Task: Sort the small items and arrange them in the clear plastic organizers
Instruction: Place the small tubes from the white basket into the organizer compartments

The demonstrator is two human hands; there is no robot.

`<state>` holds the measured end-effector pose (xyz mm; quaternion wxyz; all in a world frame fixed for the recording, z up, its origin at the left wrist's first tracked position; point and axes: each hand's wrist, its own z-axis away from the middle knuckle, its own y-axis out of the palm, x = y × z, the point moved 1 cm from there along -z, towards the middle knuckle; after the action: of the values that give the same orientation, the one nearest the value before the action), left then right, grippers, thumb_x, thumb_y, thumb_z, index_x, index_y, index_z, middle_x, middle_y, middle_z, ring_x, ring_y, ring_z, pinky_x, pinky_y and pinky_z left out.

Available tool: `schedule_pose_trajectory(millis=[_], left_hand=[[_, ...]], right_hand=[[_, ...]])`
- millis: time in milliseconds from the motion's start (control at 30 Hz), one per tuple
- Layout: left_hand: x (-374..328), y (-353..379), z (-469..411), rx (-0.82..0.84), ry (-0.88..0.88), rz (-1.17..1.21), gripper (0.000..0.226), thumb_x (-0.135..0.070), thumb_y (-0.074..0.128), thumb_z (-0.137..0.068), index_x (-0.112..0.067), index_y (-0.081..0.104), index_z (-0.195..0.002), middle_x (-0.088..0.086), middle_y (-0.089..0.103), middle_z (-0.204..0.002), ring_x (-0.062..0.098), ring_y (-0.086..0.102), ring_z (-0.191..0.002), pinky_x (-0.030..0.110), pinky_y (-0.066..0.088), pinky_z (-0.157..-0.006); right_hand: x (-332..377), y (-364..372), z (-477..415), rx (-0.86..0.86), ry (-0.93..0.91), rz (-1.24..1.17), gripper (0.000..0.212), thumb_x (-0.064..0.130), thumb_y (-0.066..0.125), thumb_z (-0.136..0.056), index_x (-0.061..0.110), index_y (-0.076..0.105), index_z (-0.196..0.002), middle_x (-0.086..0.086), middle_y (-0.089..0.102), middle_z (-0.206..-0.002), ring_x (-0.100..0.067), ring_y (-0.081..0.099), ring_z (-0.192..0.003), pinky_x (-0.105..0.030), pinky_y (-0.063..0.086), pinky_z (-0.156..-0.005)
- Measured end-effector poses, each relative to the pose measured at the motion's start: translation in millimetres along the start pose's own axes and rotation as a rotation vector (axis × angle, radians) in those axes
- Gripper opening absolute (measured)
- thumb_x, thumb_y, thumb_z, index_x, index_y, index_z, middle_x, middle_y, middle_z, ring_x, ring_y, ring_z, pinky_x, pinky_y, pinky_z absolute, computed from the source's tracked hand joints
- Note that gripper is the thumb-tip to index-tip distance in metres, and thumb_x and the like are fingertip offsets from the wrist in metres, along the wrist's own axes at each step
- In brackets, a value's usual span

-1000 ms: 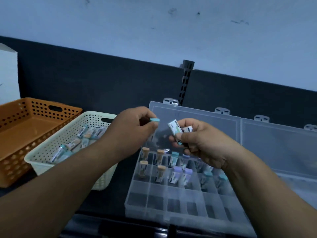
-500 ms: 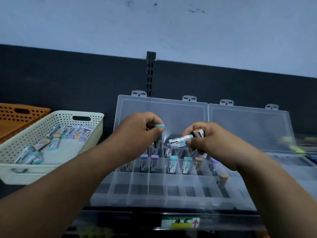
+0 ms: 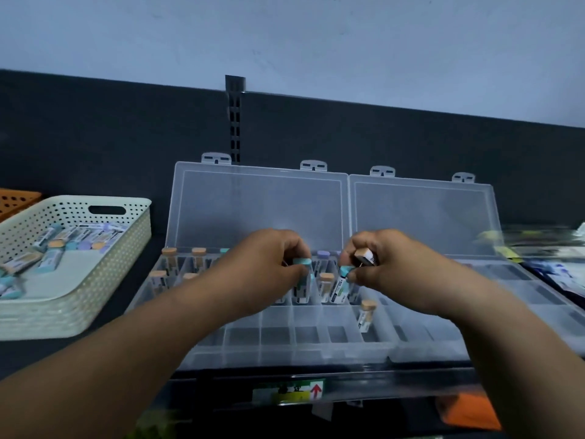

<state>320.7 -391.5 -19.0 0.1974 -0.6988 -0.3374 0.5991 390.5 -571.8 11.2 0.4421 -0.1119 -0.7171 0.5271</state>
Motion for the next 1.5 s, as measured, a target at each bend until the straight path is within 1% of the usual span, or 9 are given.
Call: schedule_pose_trajectory(millis=[233, 367, 567, 733, 1033, 1167, 1267, 1367, 1500], left_hand=[[-5.2, 18.9, 1.6, 0.087, 0.037, -0.242, 0.007, -0.022, 0.065, -0.086, -0.024, 0.069, -0.092, -0.006, 0.067, -0.09, 0.013, 0.062, -0.084, 0.034, 0.053, -0.078], [-0.2, 26.2, -1.6, 0.11, 0.047, -0.345, 0.01, -0.025, 0.066, -0.084, -0.024, 0.07, -0.093, -0.008, 0.068, -0.093, 0.014, 0.061, -0.087, 0.032, 0.052, -0.081], [2.9, 33.3, -3.9, 0.144, 0.052, -0.45, 0.017, -0.025, 0.062, -0.086, -0.025, 0.07, -0.101, -0.007, 0.069, -0.102, 0.015, 0.06, -0.097, 0.03, 0.046, -0.092], [3.7, 34.8, -3.8, 0.173, 0.052, -0.488, 0.015, -0.026, 0.061, -0.087, -0.028, 0.068, -0.1, -0.01, 0.067, -0.102, 0.014, 0.057, -0.098, 0.035, 0.04, -0.099], [8.8, 36.0, -4.8, 0.201, 0.073, -0.576, 0.018, -0.03, 0.061, -0.087, -0.028, 0.066, -0.104, -0.008, 0.065, -0.106, 0.016, 0.055, -0.104, 0.035, 0.037, -0.098], [10.2, 34.1, -4.3, 0.199, 0.074, -0.563, 0.023, -0.032, 0.063, -0.085, -0.03, 0.065, -0.108, -0.009, 0.064, -0.107, 0.015, 0.054, -0.104, 0.034, 0.038, -0.096], [9.0, 31.0, -2.4, 0.162, 0.059, -0.502, 0.031, -0.036, 0.065, -0.083, -0.033, 0.061, -0.114, -0.011, 0.063, -0.106, 0.013, 0.053, -0.102, 0.034, 0.039, -0.095], [4.3, 25.0, 0.7, 0.035, 0.103, -0.362, 0.033, -0.034, 0.067, -0.083, -0.033, 0.057, -0.115, -0.012, 0.06, -0.101, 0.01, 0.052, -0.099, 0.033, 0.043, -0.09], [-5.2, 17.3, 5.7, -0.083, 0.241, -0.226, 0.029, -0.03, 0.068, -0.084, -0.035, 0.058, -0.111, -0.017, 0.056, -0.094, 0.004, 0.048, -0.093, 0.023, 0.043, -0.081]], right_hand=[[-10.0, 13.1, 2.3, 0.094, 0.014, 0.107, 0.01, 0.014, 0.066, -0.085, 0.023, 0.064, -0.083, 0.009, 0.063, -0.084, -0.012, 0.061, -0.08, -0.034, 0.053, -0.077], [-15.5, 23.0, -2.0, 0.118, 0.011, 0.136, 0.01, 0.013, 0.065, -0.085, 0.023, 0.064, -0.084, 0.018, 0.056, -0.082, 0.0, 0.052, -0.08, -0.029, 0.05, -0.078], [-19.7, 32.1, -5.9, 0.154, 0.023, 0.147, 0.01, 0.014, 0.064, -0.086, 0.024, 0.065, -0.088, 0.006, 0.063, -0.091, -0.012, 0.061, -0.083, -0.031, 0.053, -0.075], [-23.3, 36.6, -10.3, 0.158, 0.021, 0.151, 0.018, 0.012, 0.065, -0.084, 0.029, 0.061, -0.08, 0.012, 0.058, -0.082, -0.011, 0.059, -0.077, -0.027, 0.051, -0.07], [-24.9, 38.5, -14.3, 0.178, 0.012, 0.17, 0.028, 0.013, 0.068, -0.084, 0.032, 0.053, -0.068, 0.014, 0.055, -0.079, -0.006, 0.054, -0.07, -0.021, 0.045, -0.063], [-21.0, 30.7, -13.4, 0.174, 0.018, 0.102, 0.018, 0.017, 0.07, -0.083, 0.032, 0.061, -0.089, 0.008, 0.061, -0.094, -0.012, 0.062, -0.083, -0.035, 0.056, -0.077], [-16.3, 22.2, -12.6, 0.15, 0.029, 0.029, 0.039, 0.015, 0.069, -0.084, 0.035, 0.055, -0.114, 0.011, 0.06, -0.1, -0.01, 0.061, -0.087, -0.034, 0.056, -0.081], [-8.4, 19.5, -14.2, 0.159, 0.021, -0.034, 0.071, 0.01, 0.066, -0.084, 0.043, 0.036, -0.138, 0.015, 0.056, -0.108, -0.005, 0.06, -0.08, -0.024, 0.054, -0.068], [2.5, 23.0, -16.6, 0.194, 0.009, -0.032, 0.098, 0.007, 0.065, -0.083, 0.05, 0.007, -0.148, 0.009, 0.052, -0.125, -0.008, 0.062, -0.084, -0.027, 0.058, -0.071]])
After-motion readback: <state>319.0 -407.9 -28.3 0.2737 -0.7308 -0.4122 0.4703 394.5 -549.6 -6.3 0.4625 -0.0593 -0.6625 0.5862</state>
